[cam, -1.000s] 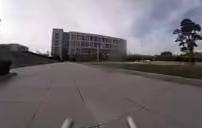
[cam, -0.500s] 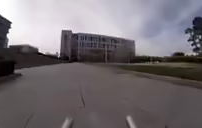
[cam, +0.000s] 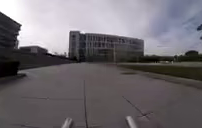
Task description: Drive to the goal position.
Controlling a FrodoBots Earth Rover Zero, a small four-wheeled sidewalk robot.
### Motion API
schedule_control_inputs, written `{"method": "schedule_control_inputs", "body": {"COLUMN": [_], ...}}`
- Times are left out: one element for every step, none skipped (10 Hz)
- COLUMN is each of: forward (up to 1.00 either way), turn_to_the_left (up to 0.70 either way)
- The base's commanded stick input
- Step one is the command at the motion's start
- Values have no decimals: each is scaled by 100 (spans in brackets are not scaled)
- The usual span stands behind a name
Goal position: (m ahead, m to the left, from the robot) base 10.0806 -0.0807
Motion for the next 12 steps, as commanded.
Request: {"method": "schedule_control_inputs", "body": {"forward": [100,100,100,100,100,100,100,100,100,100,100,100], "turn_to_the_left": [15,0,0,0,0,0,24,4,0,0,0,0]}}
